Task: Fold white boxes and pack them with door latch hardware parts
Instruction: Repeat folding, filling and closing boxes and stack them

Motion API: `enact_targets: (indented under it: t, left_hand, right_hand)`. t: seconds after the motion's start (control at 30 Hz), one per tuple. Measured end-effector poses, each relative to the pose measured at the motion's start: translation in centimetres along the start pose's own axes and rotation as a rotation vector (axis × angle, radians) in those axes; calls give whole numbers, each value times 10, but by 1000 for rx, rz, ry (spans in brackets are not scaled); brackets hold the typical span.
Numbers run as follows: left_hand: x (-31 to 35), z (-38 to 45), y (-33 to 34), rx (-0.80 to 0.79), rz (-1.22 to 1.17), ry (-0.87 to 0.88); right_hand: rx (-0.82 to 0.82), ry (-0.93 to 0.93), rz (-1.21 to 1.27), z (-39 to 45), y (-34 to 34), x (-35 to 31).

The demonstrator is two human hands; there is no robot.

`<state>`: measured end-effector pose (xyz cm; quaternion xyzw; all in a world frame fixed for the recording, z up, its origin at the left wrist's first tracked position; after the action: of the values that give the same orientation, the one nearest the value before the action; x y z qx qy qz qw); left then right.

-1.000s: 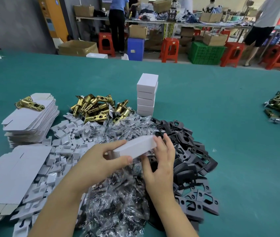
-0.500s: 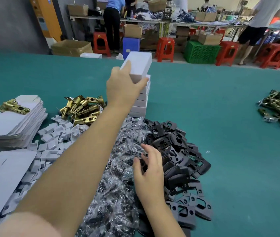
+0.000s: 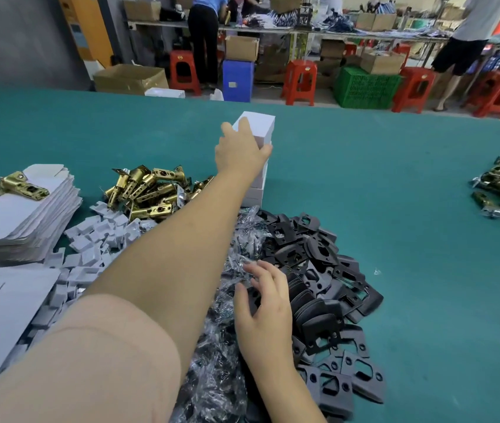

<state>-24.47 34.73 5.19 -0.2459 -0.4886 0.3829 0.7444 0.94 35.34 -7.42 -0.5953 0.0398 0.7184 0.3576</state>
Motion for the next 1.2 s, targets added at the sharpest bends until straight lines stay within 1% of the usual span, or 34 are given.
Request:
enact_targets:
  t: [0.2,0.4,0.47,0.57,0.63,0.7,0.73,0.8,0.83,0.87,0.93,1.0,1.13,1.2]
  left_hand:
    - [3,1,-3,-25,45,24]
    - [5,3,-4,-60,94,-8]
    - [4,-3,-12,-33,89,10]
    - [7,-21,-36,56,-13,86]
    - [4,-45,-57,80,-65,147]
    - [-4,-73,-79,34,-56,193]
    - [-10,-88,-87,-23,14,228]
    - [-25,-116,-101,-162,245,316]
    - [-36,-126,-106,-227,351,323]
    - [-49,-136,-113,-293,421,305]
    - [-82,-150,-130,-366,483,219]
    - [-121,-157,-151,-349,551,140]
    - [-196,-160,-194,-278,824,-25]
    - [-226,-162,-207,-311,890,-144]
  right_hand:
    - [-9,2,-7,-1,1,1]
    - [-8,-8,-20,-1,1,2]
    - [-7,-18,-22,-1,2,1]
    - [-10,-24,-27,0,2,2]
    - [-17,-25,-28,0,1,2]
    - [-26,-19,-31,1,1,2]
    - [-28,-16,-34,2,0,1]
    - [-31,-15,-46,2,-1,0]
    - [-32,-17,-49,2,-2,0]
    - [-37,-16,-43,1,-2,-1]
    - [-62,-20,-34,1,-3,-5]
    - [-68,-28,-26,1,-3,-7]
    - [-66,-51,-10,-1,-3,-11]
    - [-60,-62,-11,-1,-4,-11]
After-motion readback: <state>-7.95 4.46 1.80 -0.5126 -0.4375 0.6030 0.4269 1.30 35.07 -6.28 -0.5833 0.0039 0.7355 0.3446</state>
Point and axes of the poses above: each hand's wrist, its own z-axis towards the middle knuckle, its own y-axis out of the palm, x = y × z, the point moved 2 cm from there along z, towards the middle knuckle, and after that the axes turned 8 degrees about x, right-handed, at the moved point
